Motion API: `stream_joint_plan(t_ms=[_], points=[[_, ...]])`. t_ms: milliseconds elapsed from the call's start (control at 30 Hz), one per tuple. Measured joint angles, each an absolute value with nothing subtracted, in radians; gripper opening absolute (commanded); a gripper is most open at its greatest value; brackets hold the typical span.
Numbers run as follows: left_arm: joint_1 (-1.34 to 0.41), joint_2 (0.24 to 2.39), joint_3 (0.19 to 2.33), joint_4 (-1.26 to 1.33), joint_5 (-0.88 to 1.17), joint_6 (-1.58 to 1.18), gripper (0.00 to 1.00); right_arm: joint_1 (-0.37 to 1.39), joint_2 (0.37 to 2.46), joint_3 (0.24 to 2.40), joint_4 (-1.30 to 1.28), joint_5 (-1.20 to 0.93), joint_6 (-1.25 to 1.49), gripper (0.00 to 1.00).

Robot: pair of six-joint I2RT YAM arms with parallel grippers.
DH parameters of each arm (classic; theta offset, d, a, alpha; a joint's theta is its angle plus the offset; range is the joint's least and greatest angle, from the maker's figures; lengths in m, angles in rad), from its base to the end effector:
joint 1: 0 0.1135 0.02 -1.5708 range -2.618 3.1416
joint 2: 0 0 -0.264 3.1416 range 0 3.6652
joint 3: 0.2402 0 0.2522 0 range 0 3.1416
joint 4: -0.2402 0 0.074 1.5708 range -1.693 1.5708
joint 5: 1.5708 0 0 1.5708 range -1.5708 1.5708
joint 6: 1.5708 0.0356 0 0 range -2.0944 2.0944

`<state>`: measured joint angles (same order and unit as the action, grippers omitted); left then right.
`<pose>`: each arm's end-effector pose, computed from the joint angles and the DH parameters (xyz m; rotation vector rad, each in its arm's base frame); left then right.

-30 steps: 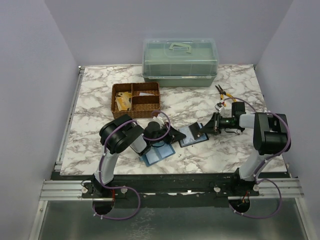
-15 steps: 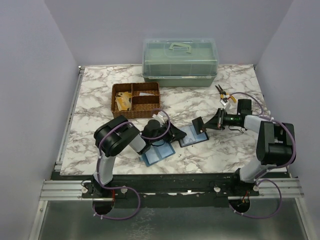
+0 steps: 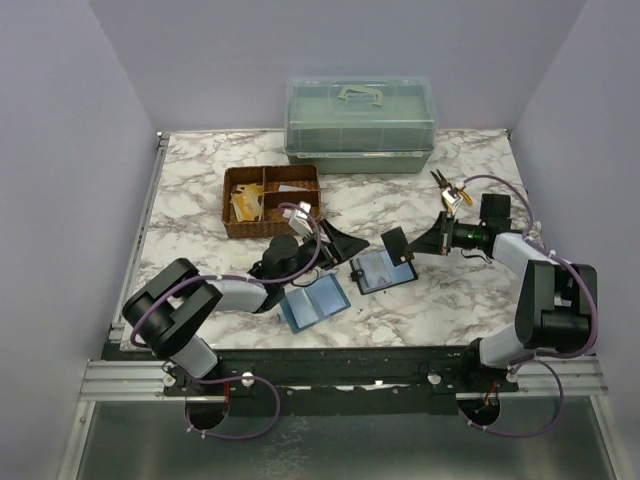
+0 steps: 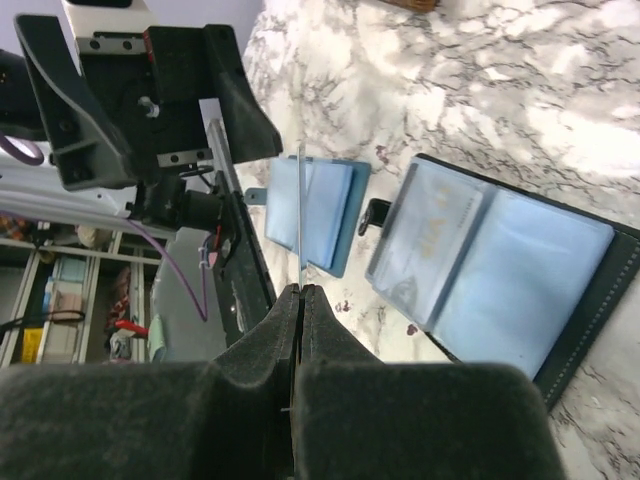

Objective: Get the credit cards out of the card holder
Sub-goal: Move the storage box to the center of the board.

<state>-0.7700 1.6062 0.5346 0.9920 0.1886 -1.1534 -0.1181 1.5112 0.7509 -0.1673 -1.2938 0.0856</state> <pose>0.2164 -0.2191 0.1823 -0.2005 1.9101 -1.5526 0.2755 0.0018 0.1847 -0.3046 2.0909 1.5364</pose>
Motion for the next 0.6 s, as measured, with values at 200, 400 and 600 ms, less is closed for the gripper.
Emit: stream_joint_plan(t_ms=[200, 400, 600], points=[[-0.769, 1.505, 0.480, 1.029, 0.138, -1.134, 0.99, -0.118, 1.486, 0.751, -0.173, -1.377, 0.065, 0.00], [-0.796, 1.530, 0.504, 1.055, 0.155, -1.126, 0.98, -0.118, 1.485, 0.730, -0.078, -1.475, 0.139, 0.00], [-0.868, 1.651, 0.607, 1.079, 0.155, -1.093, 0.77, -0.118, 1.485, 0.700, 0.025, -1.521, 0.239, 0.00]])
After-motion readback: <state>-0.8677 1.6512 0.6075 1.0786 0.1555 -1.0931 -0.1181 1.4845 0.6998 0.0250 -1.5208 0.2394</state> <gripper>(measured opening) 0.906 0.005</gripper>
